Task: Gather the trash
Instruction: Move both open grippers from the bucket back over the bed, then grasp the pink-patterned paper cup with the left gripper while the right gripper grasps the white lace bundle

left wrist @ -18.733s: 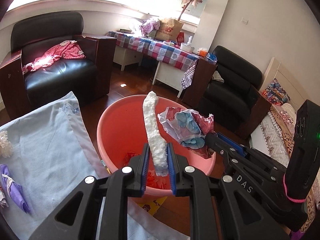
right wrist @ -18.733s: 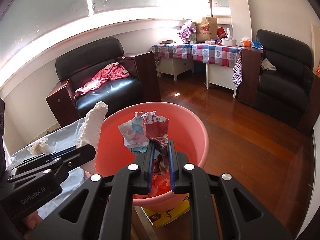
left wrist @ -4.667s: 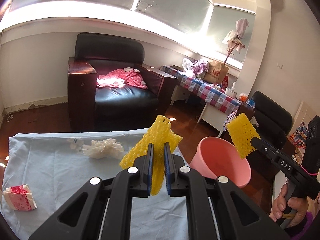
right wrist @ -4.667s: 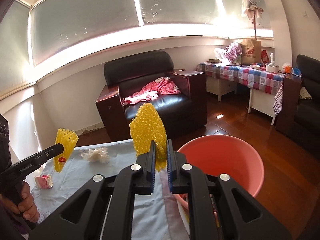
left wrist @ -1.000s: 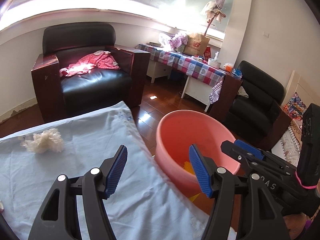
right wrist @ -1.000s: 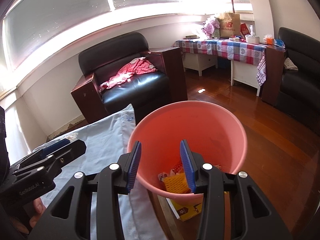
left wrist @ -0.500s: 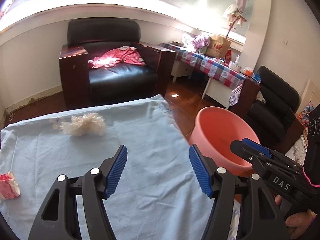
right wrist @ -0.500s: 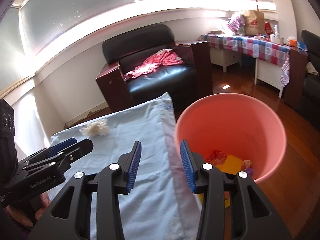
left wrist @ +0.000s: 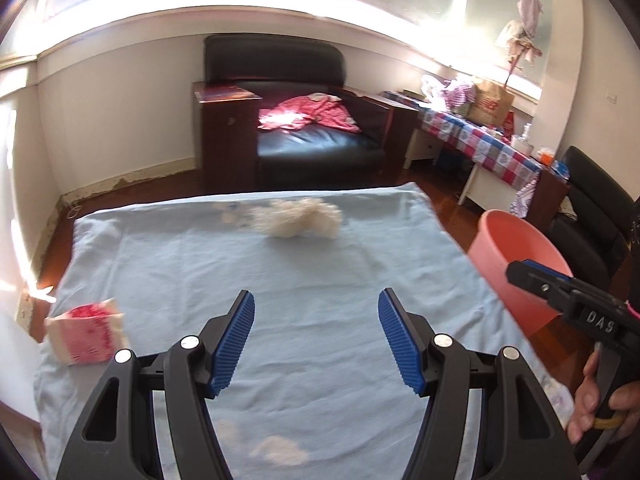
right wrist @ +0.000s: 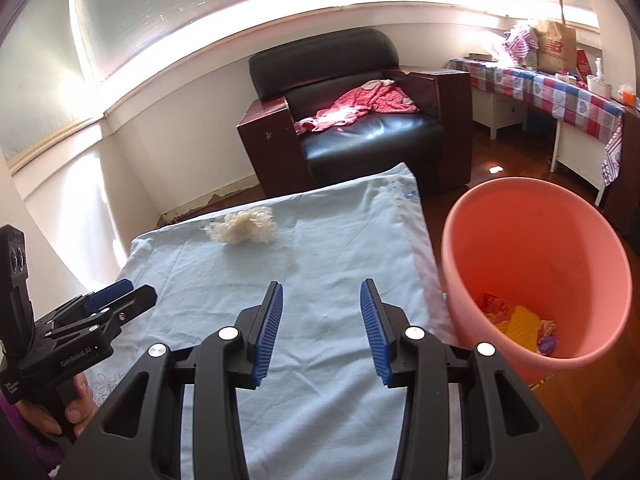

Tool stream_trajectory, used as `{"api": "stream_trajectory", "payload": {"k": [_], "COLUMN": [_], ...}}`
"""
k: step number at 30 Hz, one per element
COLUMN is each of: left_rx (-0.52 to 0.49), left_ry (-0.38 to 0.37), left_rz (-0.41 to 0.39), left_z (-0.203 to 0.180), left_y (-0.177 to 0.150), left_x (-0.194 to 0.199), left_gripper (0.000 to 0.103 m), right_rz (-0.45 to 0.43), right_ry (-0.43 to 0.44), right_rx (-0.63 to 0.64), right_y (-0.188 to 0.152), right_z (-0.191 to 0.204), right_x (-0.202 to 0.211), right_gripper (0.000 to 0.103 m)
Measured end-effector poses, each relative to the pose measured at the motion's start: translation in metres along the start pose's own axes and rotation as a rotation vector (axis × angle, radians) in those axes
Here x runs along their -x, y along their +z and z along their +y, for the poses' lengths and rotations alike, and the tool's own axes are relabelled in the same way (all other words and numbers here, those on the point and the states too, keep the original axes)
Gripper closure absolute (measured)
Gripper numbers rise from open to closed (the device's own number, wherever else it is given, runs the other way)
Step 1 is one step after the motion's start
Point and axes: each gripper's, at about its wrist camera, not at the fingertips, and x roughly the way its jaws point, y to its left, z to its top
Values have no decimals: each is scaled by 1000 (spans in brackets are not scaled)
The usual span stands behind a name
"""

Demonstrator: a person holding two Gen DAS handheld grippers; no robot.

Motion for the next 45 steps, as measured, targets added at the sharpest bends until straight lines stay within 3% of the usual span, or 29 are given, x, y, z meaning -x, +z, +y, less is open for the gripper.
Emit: {"api": "stream_trajectory", "payload": {"k": [13, 18, 24, 28, 32, 34, 39, 45], "left_rx": [124, 69, -1, 20, 62, 68, 89, 138], "left_ry": [231, 239, 251, 239, 180, 160, 122, 94], "left_rz": [-2, 39, 113, 132, 96, 114, 121, 103], "left_z": [126, 160, 175, 185, 192, 190, 182, 177], "left_y": [-17, -22, -31, -33, -31, -31, -32, -33], "left_x": [26, 25, 4, -6, -1, -5, -9, -7], "left_gripper": [40, 39, 37, 37, 37, 41, 79, 96], "right_rz": [57, 75, 101, 117, 130, 138, 153, 153], "right_ry": [52, 57, 60, 58, 54, 56, 62, 85], "right_rx": [69, 69, 87, 105, 113, 109, 128, 155], "right_y": [-7, -7, -9, -10, -10, -10, -9, 2], "right_z": [41, 48, 59, 65, 66, 67, 74, 82], "right_x": [-24, -32, -41, -45, -49, -53, -61, -76], "right_gripper": [62, 62, 62, 62, 62, 62, 62, 62]}}
